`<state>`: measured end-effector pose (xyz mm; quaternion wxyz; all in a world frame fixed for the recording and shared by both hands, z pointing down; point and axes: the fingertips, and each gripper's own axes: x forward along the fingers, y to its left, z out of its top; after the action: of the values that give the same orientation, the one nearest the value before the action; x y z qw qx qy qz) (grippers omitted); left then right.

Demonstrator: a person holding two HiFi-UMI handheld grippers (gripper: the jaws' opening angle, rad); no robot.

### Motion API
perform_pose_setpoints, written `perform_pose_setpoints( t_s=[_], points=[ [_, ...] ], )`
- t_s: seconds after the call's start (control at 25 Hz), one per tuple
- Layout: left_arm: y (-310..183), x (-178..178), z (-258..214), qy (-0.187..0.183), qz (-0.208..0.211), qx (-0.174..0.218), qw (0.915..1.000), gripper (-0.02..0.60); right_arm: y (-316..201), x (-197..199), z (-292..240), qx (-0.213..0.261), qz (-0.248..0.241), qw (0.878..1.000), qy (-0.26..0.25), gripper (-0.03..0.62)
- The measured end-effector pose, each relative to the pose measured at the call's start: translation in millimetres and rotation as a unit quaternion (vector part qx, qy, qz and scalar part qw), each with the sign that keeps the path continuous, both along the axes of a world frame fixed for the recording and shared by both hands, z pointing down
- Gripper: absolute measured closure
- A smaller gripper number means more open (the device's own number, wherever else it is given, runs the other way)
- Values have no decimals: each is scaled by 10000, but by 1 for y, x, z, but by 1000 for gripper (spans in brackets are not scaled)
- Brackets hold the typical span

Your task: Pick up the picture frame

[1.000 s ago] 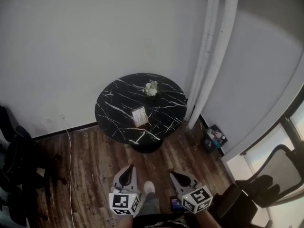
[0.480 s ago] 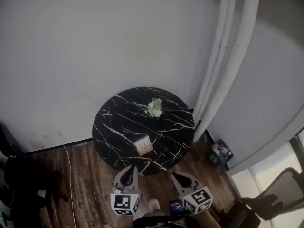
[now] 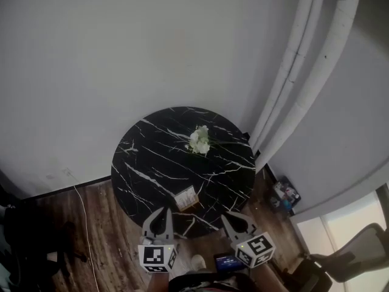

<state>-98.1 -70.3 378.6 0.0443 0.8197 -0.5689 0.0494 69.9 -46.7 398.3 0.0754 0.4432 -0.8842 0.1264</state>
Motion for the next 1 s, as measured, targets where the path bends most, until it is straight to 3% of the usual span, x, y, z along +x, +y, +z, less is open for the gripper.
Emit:
perform_pose_setpoints(
  t_s=[0.52, 0.68, 1.0],
  points=[
    [-17, -1, 8, 8, 140, 31, 9999, 568, -12, 16, -11, 205, 379, 9990, -82, 576],
    [-14, -3, 10, 12, 143, -5, 9999, 568, -14, 20, -9, 85, 424, 9985, -321, 576],
    [-16, -9, 35, -68, 140, -413, 9990, 568, -20, 5, 1, -42, 1, 10000, 0, 574]
  ],
)
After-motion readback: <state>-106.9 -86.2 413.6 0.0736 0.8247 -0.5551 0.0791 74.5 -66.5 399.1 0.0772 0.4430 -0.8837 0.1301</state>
